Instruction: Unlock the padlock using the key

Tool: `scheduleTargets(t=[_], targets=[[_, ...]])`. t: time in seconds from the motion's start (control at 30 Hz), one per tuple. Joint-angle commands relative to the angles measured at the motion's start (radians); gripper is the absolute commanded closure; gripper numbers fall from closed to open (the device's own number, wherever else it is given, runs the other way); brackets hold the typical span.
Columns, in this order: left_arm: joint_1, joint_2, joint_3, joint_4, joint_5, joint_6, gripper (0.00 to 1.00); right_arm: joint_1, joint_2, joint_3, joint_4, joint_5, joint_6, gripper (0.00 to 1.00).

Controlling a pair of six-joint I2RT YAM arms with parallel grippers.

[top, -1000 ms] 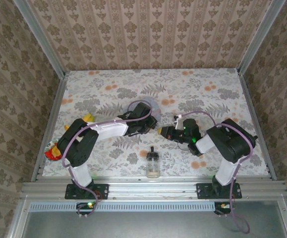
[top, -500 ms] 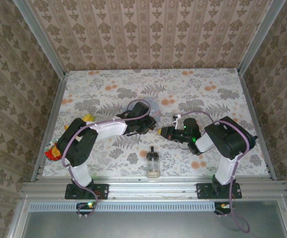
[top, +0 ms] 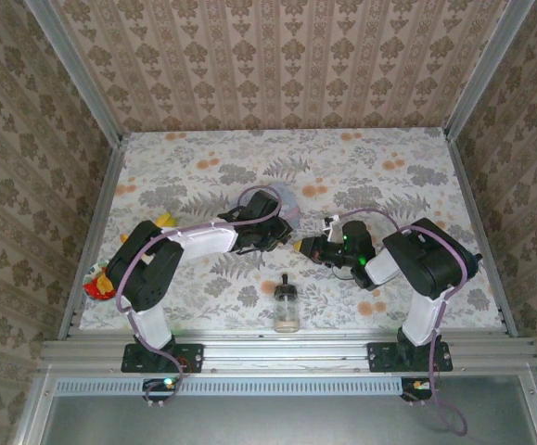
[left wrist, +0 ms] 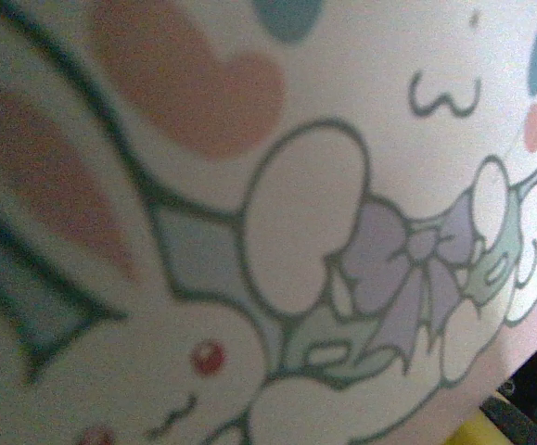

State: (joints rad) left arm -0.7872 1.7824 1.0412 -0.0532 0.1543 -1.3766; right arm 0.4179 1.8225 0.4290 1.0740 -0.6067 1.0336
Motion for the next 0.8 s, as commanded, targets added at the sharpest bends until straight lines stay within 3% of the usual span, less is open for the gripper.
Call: scheduleTargets(t=[0.0,0.4,0.77], targets=[[-0.045,-0.034,0.026,0.032,0.178,-0.006,0.84,0.007,-0.019,0.054,-0.067,0.143,0.009,1.00],[-0.051,-0.057,0.007,0.017,0.168,0.002,0.84,0.042,-0.125,0.055,-0.221,0.205,-0.139,1.00],[-0.055,-0.064,0.012,0.036,0.173,-0.014,0.84,0.045,-0.118,0.071,-0.230,0.141,-0.203,1.00]])
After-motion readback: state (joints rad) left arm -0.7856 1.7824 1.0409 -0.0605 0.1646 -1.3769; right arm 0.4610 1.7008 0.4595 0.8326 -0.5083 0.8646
